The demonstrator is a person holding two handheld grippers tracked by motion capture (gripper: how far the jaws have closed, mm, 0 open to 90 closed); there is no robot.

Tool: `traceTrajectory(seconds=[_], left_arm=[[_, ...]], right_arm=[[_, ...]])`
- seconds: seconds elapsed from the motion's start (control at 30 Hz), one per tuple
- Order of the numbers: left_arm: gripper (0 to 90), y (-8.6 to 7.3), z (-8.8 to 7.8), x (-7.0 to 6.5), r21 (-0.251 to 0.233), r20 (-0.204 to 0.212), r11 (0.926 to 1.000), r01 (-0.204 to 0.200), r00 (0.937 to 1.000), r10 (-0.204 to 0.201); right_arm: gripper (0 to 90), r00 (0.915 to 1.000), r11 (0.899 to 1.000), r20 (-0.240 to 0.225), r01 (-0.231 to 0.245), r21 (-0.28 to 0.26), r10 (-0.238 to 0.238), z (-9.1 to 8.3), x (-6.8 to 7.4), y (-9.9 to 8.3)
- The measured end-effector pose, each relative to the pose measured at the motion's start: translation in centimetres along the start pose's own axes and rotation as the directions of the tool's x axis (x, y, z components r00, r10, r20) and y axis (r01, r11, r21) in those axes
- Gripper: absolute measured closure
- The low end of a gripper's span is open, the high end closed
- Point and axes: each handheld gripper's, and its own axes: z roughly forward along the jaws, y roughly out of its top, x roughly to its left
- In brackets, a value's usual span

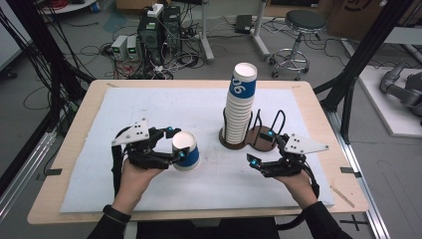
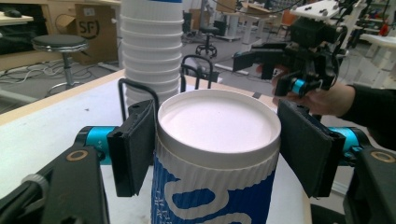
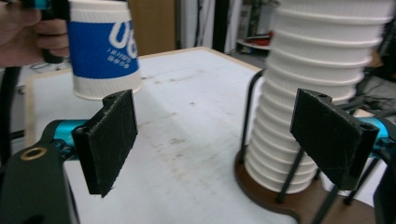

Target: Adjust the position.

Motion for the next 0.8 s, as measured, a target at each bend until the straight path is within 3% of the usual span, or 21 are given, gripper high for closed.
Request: traceTrajectory(seconds=[0.17, 0.3, 0.57, 0.8], left_arm=[[30.3, 0.1, 1.3, -0.7, 0.003, 0.032, 1.0, -0.009, 0.9994, 0.009], [30.3, 0.0, 2.3, -1.0, 0.016, 0.053, 0.9998, -0.014, 0.9985, 0.013], [30.3, 0.0, 3.4, -1.3, 0.016, 0.076, 0.9997, -0.018, 0.9969, 0.016], [30.4, 0.0, 4.1, -1.9, -0.007, 0.101, 1.0, 0.002, 0.9949, -0.001]], right_arm=[[15.3, 0.9975, 1.0, -0.07, 0.014, 0.004, -0.014, 0.6, 0.6, 0.0], [15.3, 0.9948, 0.999, -0.099, 0.025, 0.023, -0.022, 1.1, 1.0, -0.2], [15.3, 0.9832, 0.998, -0.182, 0.02, 0.052, -0.01, 2.2, 1.8, -0.4], [15.3, 0.975, 0.997, -0.222, 0.024, 0.068, -0.008, 3.4, 2.7, -0.5]])
